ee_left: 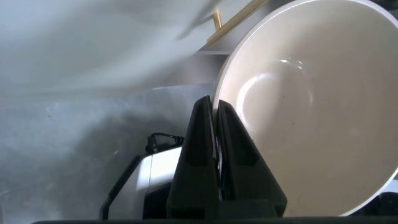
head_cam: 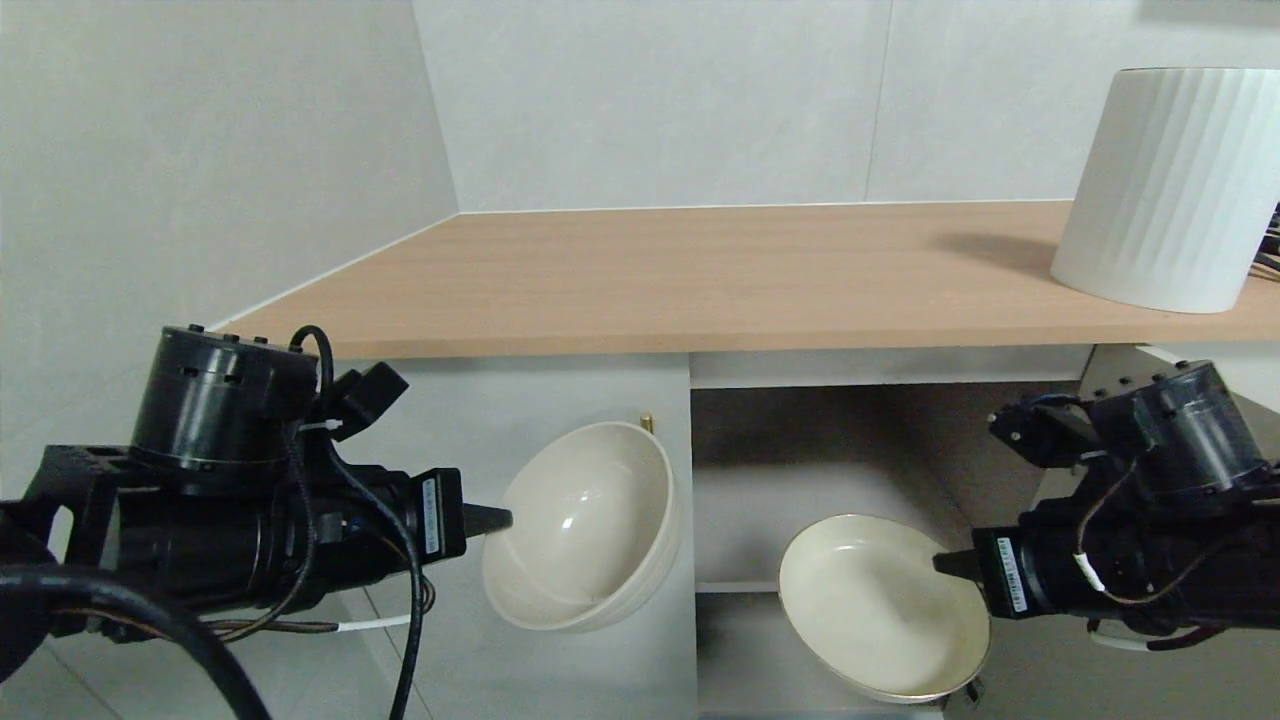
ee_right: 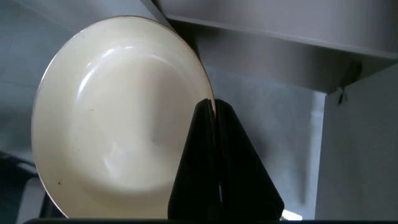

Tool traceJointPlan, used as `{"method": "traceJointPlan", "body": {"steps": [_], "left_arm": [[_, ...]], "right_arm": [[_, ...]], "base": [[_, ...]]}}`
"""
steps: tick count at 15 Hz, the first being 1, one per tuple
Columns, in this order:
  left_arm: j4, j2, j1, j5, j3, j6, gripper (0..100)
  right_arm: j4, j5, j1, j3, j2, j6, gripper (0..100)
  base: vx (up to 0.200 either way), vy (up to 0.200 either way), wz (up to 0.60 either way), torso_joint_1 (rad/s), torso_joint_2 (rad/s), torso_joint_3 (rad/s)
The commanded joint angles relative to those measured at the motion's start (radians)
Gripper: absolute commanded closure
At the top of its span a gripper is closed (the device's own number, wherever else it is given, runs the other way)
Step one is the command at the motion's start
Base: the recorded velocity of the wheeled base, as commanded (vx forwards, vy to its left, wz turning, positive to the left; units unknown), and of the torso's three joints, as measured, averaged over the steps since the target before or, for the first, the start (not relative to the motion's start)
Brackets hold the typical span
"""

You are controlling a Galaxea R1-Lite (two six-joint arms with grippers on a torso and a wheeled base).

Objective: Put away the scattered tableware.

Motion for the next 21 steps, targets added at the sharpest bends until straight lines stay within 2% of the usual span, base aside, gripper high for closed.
{"method": "traceJointPlan", "body": {"steps": [1, 5, 10, 14, 17, 21], "left_arm": [[0.001, 0.043, 0.0, 0.0, -0.015, 0.0, 100], [0.003, 0.044, 0.0, 0.0, -0.015, 0.0, 100], [0.003, 0.05, -0.001, -0.001, -0.013, -0.002, 100], [0.003, 0.06, -0.001, -0.003, -0.013, -0.003, 100], [0.004, 0.064, -0.001, -0.004, -0.013, -0.003, 100], [0.003, 0.081, -0.001, -0.004, -0.013, -0.005, 100]], "right_arm": [[-0.055, -0.002, -0.017, 0.003, 0.181, 0.004, 100], [-0.23, -0.009, -0.035, 0.01, 0.408, 0.027, 100], [-0.406, -0.012, -0.083, -0.019, 0.575, 0.067, 100], [-0.423, -0.144, -0.106, -0.14, 0.715, 0.093, 100], [-0.425, -0.164, -0.121, -0.195, 0.758, 0.111, 100], [-0.425, -0.253, -0.126, -0.275, 0.821, 0.125, 100]], "base": [[0.0, 0.0, 0.0, 0.0, 0.0, 0.0], [0.0, 0.0, 0.0, 0.0, 0.0, 0.0], [0.0, 0.0, 0.0, 0.0, 0.0, 0.0], [0.0, 0.0, 0.0, 0.0, 0.0, 0.0], [0.0, 0.0, 0.0, 0.0, 0.0, 0.0], [0.0, 0.0, 0.0, 0.0, 0.0, 0.0]]}}
